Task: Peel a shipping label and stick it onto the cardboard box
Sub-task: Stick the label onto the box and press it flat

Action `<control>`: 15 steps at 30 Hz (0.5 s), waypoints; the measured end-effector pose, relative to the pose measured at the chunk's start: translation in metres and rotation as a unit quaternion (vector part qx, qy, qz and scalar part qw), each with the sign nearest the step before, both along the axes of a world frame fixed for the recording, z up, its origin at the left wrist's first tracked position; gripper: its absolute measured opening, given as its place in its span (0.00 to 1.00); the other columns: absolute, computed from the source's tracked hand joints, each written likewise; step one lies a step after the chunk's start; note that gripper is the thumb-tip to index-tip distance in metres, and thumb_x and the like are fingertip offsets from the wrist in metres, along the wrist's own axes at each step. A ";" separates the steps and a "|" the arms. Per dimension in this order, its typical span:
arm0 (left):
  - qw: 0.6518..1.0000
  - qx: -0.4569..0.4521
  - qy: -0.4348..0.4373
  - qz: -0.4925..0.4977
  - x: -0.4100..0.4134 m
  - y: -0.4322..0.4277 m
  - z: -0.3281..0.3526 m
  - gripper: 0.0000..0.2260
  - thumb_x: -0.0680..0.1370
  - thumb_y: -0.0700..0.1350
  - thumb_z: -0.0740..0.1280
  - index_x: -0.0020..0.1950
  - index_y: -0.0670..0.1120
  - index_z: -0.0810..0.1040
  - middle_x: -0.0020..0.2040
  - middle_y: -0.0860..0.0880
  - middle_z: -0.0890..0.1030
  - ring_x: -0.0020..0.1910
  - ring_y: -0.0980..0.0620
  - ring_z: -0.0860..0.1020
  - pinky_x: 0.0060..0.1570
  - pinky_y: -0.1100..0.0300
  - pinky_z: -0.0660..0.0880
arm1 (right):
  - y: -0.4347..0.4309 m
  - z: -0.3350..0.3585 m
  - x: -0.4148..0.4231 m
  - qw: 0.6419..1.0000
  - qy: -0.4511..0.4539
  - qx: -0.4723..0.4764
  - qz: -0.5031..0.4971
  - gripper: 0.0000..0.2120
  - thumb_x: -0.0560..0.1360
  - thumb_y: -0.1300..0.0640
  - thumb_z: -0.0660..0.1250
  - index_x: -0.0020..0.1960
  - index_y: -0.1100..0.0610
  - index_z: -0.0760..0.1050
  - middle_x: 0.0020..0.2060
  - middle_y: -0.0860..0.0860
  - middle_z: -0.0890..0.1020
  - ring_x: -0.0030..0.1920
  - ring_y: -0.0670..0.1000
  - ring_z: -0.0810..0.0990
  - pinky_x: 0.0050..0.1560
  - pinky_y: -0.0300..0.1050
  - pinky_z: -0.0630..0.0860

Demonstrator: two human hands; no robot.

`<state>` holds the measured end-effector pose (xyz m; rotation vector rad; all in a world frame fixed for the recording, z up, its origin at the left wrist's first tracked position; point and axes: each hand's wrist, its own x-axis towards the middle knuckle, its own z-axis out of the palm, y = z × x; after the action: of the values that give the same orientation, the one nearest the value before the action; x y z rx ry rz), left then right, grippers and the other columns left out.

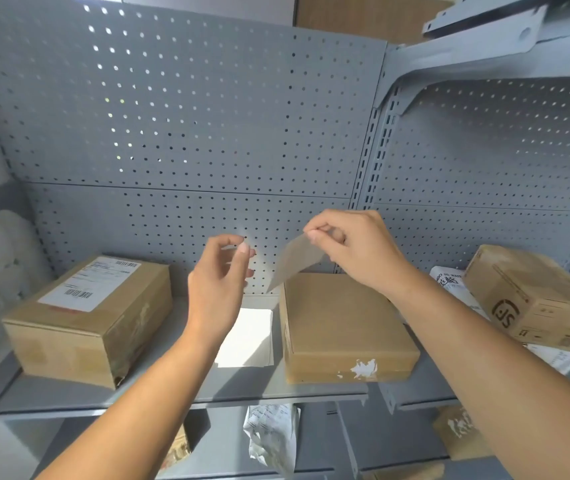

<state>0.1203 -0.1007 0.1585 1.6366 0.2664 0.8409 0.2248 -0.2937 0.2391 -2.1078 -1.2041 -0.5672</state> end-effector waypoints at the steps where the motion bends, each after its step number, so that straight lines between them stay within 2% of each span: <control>1: 0.994 -0.095 0.035 -0.052 0.003 -0.001 0.002 0.06 0.81 0.51 0.68 0.56 0.52 0.78 0.52 0.48 0.86 0.43 0.48 0.85 0.44 0.57 0.79 | -0.001 -0.002 -0.002 0.999 0.011 0.029 0.010 0.05 0.79 0.60 0.71 0.51 0.55 0.86 0.38 0.40 0.83 0.34 0.41 0.81 0.41 0.34 0.76; 3: 0.947 -0.261 0.085 -0.169 0.006 -0.004 0.006 0.10 0.81 0.44 0.70 0.61 0.49 0.78 0.57 0.41 0.85 0.46 0.41 0.85 0.44 0.57 0.81 | -0.003 -0.005 -0.006 0.996 0.020 0.077 0.027 0.06 0.78 0.61 0.71 0.53 0.56 0.85 0.37 0.39 0.82 0.30 0.47 0.80 0.35 0.38 0.77; 5: 0.905 -0.341 0.089 -0.238 0.006 -0.005 0.007 0.13 0.80 0.39 0.71 0.64 0.45 0.79 0.56 0.36 0.85 0.49 0.37 0.85 0.44 0.58 0.83 | -0.006 -0.008 -0.008 0.995 0.008 0.094 0.038 0.06 0.78 0.63 0.71 0.53 0.57 0.85 0.35 0.36 0.80 0.28 0.47 0.79 0.33 0.36 0.74; 6: 0.897 -0.354 0.078 -0.254 0.007 -0.007 0.009 0.13 0.79 0.38 0.70 0.63 0.44 0.79 0.55 0.36 0.85 0.50 0.36 0.85 0.45 0.58 0.83 | -0.008 -0.009 -0.008 0.995 0.001 0.095 0.042 0.07 0.78 0.64 0.71 0.54 0.57 0.84 0.34 0.37 0.79 0.28 0.47 0.79 0.33 0.35 0.74; 8: 0.894 -0.359 0.057 -0.262 0.009 -0.011 0.012 0.09 0.79 0.36 0.69 0.59 0.42 0.81 0.53 0.38 0.87 0.49 0.40 0.86 0.45 0.58 0.83 | -0.013 -0.012 -0.007 0.994 -0.005 0.099 0.044 0.08 0.77 0.66 0.71 0.54 0.58 0.84 0.33 0.41 0.79 0.28 0.47 0.80 0.33 0.36 0.74; 11: 0.906 -0.341 0.041 -0.248 0.013 -0.017 0.016 0.07 0.79 0.33 0.67 0.52 0.40 0.84 0.46 0.44 0.88 0.41 0.51 0.87 0.39 0.62 0.82 | -0.022 -0.016 -0.003 0.992 0.005 0.120 0.037 0.08 0.77 0.66 0.70 0.54 0.58 0.84 0.32 0.51 0.82 0.28 0.49 0.81 0.32 0.49 0.79; 13: 0.923 -0.312 0.040 -0.223 0.017 -0.021 0.016 0.07 0.78 0.33 0.69 0.50 0.41 0.85 0.45 0.45 0.88 0.41 0.52 0.86 0.40 0.63 0.81 | -0.029 -0.020 -0.001 0.991 0.010 0.125 0.036 0.08 0.77 0.66 0.70 0.54 0.58 0.84 0.32 0.55 0.82 0.29 0.54 0.81 0.32 0.54 0.79; 15: 0.941 -0.279 0.043 -0.189 0.021 -0.022 0.013 0.07 0.77 0.33 0.72 0.48 0.44 0.87 0.48 0.43 0.88 0.45 0.49 0.85 0.46 0.60 0.81 | -0.036 -0.023 0.002 0.993 0.005 0.116 0.036 0.09 0.77 0.66 0.70 0.55 0.58 0.84 0.32 0.56 0.82 0.29 0.57 0.80 0.32 0.54 0.77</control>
<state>0.1412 -0.1229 0.1719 1.1365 0.2159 0.3518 0.2270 -0.3300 0.2161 -1.8642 -1.1447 -0.6321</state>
